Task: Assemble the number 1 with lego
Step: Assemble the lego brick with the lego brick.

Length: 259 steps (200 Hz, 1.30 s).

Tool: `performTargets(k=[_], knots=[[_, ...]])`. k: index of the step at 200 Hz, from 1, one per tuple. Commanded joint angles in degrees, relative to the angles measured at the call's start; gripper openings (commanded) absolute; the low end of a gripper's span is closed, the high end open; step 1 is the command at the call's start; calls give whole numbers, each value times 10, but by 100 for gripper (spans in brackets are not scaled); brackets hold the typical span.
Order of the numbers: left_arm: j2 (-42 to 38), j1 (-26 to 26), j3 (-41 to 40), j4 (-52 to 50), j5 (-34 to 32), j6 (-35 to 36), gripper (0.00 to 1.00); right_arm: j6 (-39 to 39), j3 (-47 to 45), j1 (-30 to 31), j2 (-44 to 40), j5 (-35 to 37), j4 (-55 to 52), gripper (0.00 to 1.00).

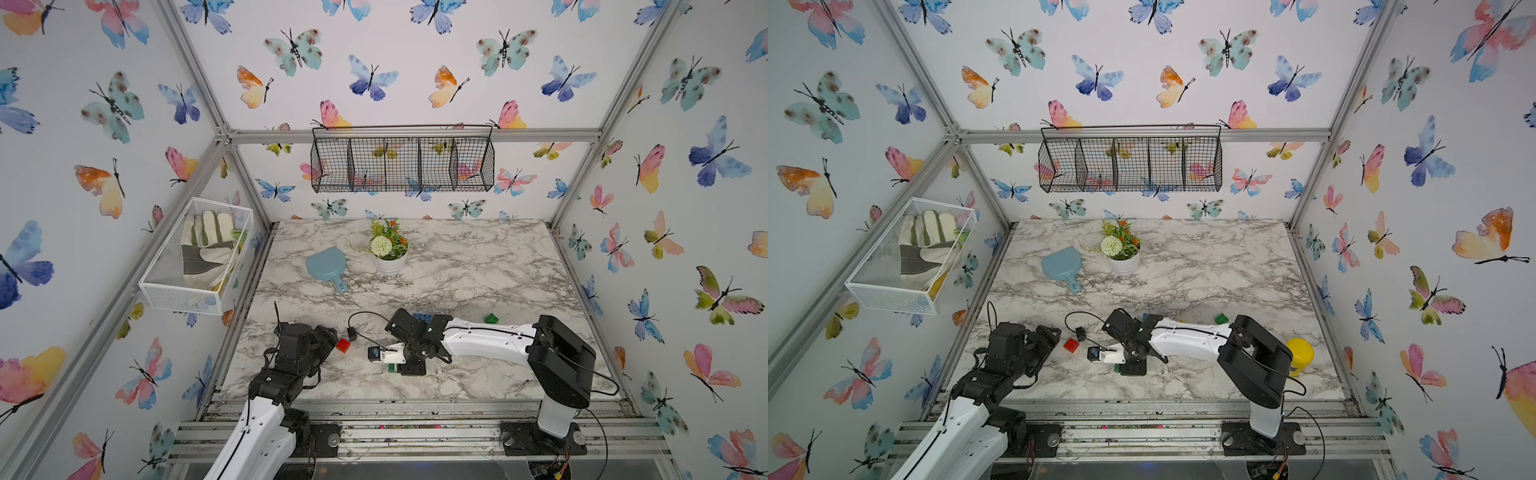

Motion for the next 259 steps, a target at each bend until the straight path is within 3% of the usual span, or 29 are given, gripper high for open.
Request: performTargets(k=[1, 79, 164, 259], knots=[[-5, 4, -1, -2, 4, -1, 80, 11, 5, 4, 20, 24, -15, 10], [-7, 5, 1, -5, 1, 3, 80, 51, -8, 5, 49, 37, -12, 2], [-5, 10, -1, -5, 6, 8, 80, 93, -13, 5, -18, -19, 32, 3], [-5, 11, -1, -3, 8, 8, 80, 170, -38, 5, -36, 25, 63, 2]])
